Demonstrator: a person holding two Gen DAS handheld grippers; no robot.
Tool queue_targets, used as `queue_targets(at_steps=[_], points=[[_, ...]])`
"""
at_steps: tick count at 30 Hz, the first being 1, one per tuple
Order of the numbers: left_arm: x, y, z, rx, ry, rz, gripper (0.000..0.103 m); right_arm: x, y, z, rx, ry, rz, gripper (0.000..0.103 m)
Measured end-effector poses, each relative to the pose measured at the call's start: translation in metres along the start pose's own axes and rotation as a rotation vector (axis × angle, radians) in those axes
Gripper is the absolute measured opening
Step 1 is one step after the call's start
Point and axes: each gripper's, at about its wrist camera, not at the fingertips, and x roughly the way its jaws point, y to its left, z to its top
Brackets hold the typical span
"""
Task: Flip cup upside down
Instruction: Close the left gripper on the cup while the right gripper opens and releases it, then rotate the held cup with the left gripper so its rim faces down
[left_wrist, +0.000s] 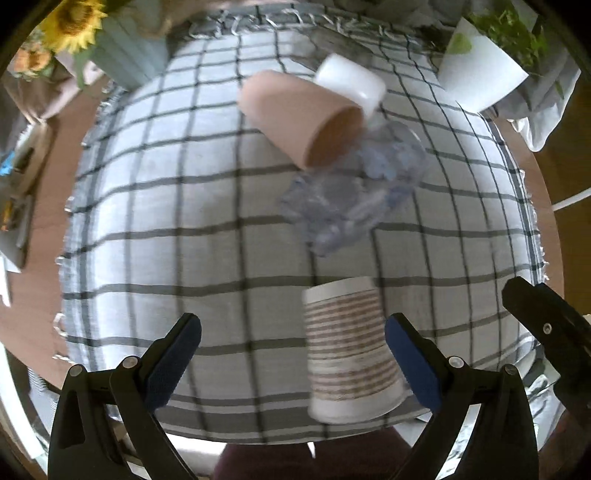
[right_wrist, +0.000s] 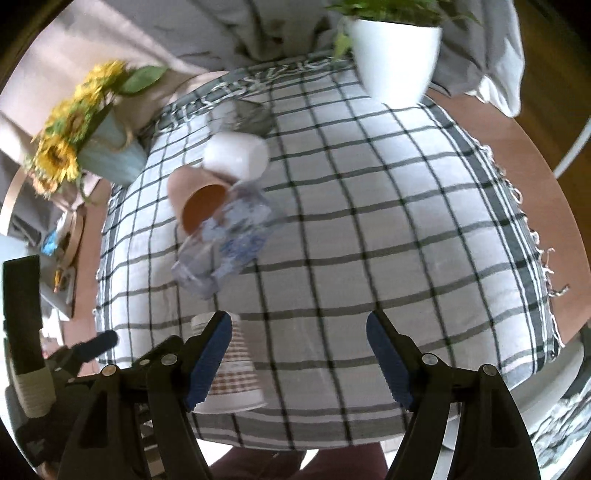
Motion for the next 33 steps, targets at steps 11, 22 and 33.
queue_targets(at_steps=[11,22,33], points=[[0.043,-0.022,0.010,-0.065,0.072,-0.024,0.089,0.012,-0.040,0.009,0.010,0.031,-0.025,0.075],[0.046,-0.016,0.011,-0.128,0.046,-0.025,0.056,0.026,-0.048,0.015,-0.026,0.063,-0.023,0.075],[-0.008,-0.019,-0.001,-0.078,-0.217,0.032,0.055,0.014,-0.042,0.018,-0.074,0.030,-0.008,0.075]])
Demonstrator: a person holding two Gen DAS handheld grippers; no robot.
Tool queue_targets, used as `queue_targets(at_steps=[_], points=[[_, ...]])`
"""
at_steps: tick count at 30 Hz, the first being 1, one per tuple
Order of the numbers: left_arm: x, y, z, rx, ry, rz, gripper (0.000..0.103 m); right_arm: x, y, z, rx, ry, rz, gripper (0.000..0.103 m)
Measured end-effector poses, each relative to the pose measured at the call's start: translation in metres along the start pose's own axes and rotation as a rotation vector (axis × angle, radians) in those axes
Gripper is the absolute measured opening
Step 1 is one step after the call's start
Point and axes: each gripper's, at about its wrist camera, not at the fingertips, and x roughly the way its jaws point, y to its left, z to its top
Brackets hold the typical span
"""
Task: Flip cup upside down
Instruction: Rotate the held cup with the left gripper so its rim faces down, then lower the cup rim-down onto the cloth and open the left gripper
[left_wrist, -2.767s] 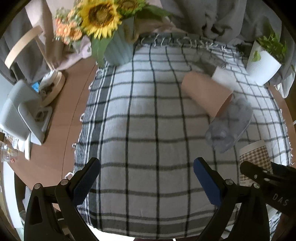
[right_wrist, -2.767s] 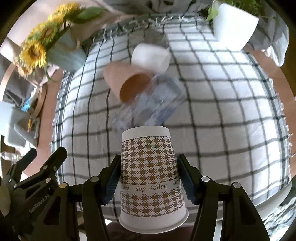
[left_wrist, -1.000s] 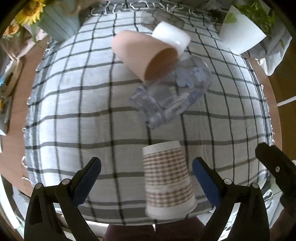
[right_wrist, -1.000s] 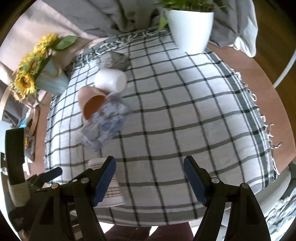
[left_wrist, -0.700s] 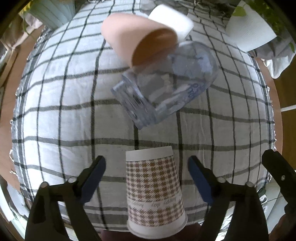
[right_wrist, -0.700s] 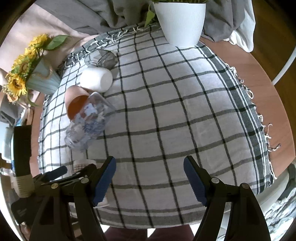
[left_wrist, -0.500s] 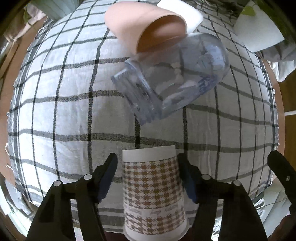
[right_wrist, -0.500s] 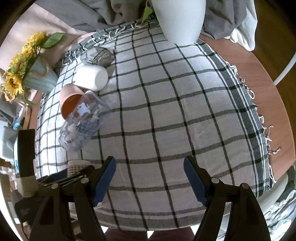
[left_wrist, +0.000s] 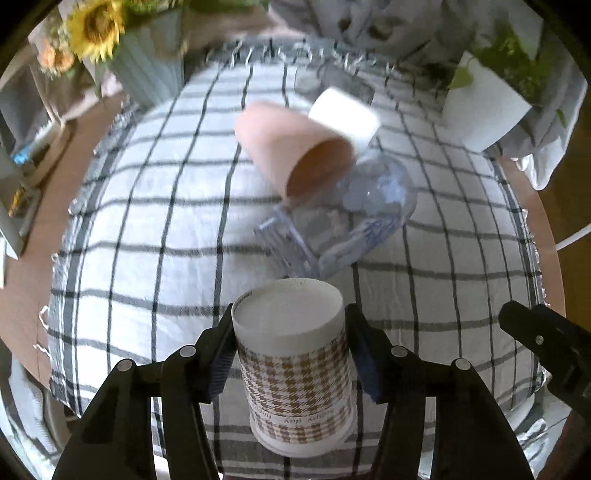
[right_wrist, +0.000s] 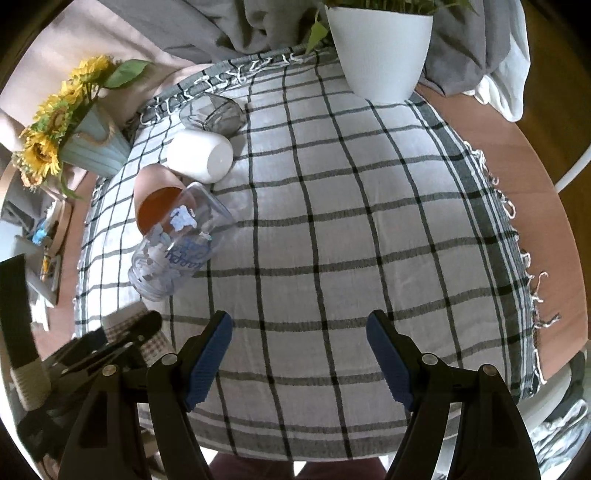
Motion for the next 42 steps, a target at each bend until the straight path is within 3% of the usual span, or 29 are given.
queue_targets(at_steps=[4,11,29,36,42], points=[[-0.008,-0.001,-0.008,0.008,-0.074,-0.008,0.055,-0.001,0.002,-0.001,-0.023,-0.005,-0.017,0.075],[-0.003,-0.006,-0.017,0.041,-0.086,0.009,0.054,-0.002,0.002,-0.006,-0.043,-0.005,-0.039,0.075],[0.011,-0.001,-0.011,0.027,-0.031,-0.003,0.056,-0.007,0.002,-0.007,-0.025,-0.020,-0.046,0.075],[0.011,0.001,-0.010,0.034,-0.019,-0.005,0.070,-0.012,0.003,-0.007,-0.020,-0.030,-0.074,0.075],[-0.021,0.000,-0.009,0.066,-0.103,-0.001,0.082,-0.031,0.005,-0.011,-0.004,-0.069,-0.087,0.079]])
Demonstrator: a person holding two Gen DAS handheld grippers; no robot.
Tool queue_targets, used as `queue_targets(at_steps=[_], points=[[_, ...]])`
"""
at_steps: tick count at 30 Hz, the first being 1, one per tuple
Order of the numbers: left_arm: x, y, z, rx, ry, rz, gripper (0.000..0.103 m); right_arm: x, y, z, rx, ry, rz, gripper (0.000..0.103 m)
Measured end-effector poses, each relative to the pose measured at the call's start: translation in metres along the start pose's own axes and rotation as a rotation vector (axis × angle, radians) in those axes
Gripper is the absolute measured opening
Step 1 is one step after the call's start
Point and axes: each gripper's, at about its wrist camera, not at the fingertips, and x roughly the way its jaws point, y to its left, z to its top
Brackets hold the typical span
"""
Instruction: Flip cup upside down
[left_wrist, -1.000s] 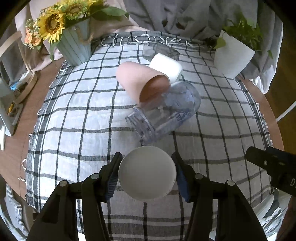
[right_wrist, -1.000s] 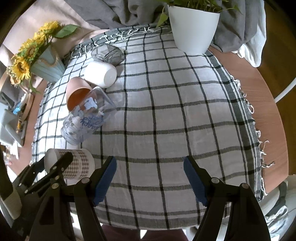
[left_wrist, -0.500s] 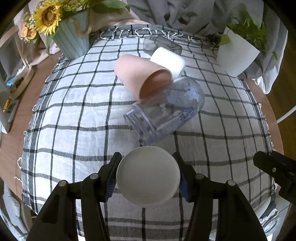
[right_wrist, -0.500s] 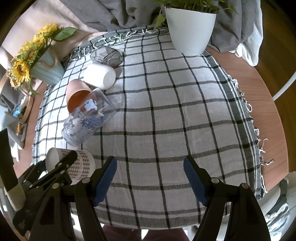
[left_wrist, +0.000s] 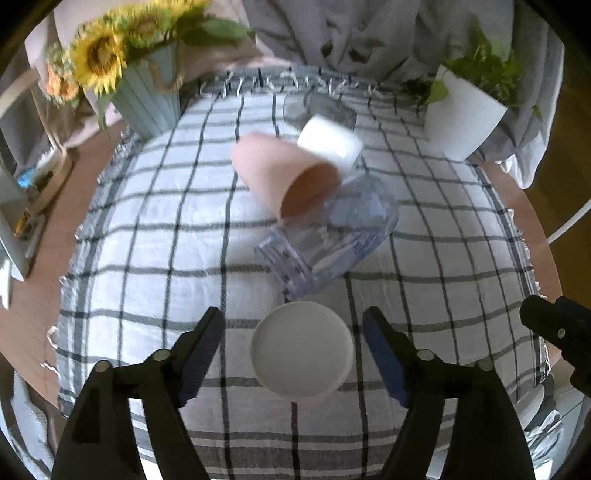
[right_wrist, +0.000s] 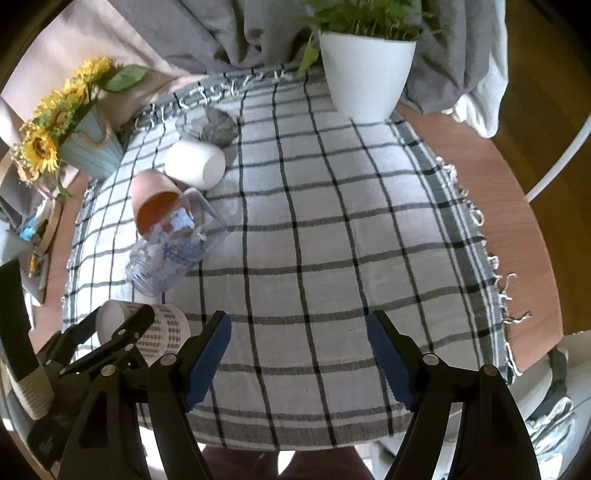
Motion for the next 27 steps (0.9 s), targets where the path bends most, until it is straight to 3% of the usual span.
queue_targets(at_steps=[8,13,27], points=[[-0.056,0.009,0.001,0.040,-0.131,0.031,0.090,-0.051,0.012,-0.005,0.000,-0.134,-0.006,0.084],[-0.088,0.026,-0.003,0.035,-0.199,0.058,0.101,-0.073,0.026,-0.013,-0.005,-0.180,0.013,0.089],[-0.148,0.070,-0.028,0.000,-0.289,0.093,0.102,-0.115,0.068,-0.049,-0.020,-0.287,0.061,0.094]])
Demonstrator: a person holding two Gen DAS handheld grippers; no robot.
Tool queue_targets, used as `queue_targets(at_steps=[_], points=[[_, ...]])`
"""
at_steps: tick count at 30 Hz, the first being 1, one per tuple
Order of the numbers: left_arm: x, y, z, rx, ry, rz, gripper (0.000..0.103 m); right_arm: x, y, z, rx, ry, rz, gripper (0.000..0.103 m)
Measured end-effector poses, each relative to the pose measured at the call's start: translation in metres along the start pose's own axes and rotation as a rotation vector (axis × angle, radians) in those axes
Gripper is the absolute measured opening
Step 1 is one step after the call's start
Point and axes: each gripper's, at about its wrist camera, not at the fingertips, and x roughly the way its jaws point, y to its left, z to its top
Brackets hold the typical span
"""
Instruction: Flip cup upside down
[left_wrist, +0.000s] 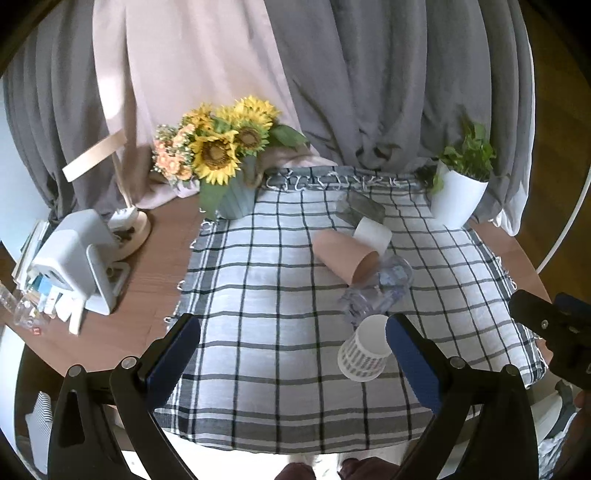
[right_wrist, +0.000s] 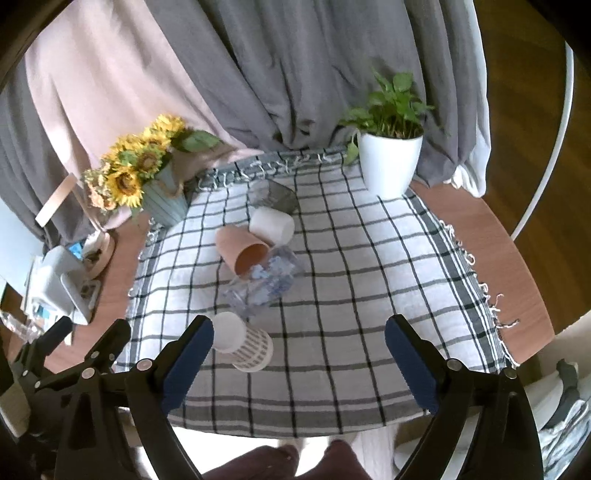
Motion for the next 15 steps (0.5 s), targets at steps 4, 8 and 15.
queue_targets(at_steps=[4,8,15], points=[[-0.009,0.008,-0.003,0.001,-0.016,0.001,0.102,-0.008,0.012,-0.006,-0.017,-0.033,-0.015,0.095],[-0.015,0.019,-0.005,-0.005,-0.038,0.027,0.102,-0.013,0.024,-0.012,-0.033,-0.044,-0.017,0.095],[-0.022,0.032,-0.006,-0.017,-0.066,0.054,0.102,-0.016,0.038,-0.020,-0.039,-0.042,0.005,0.095]])
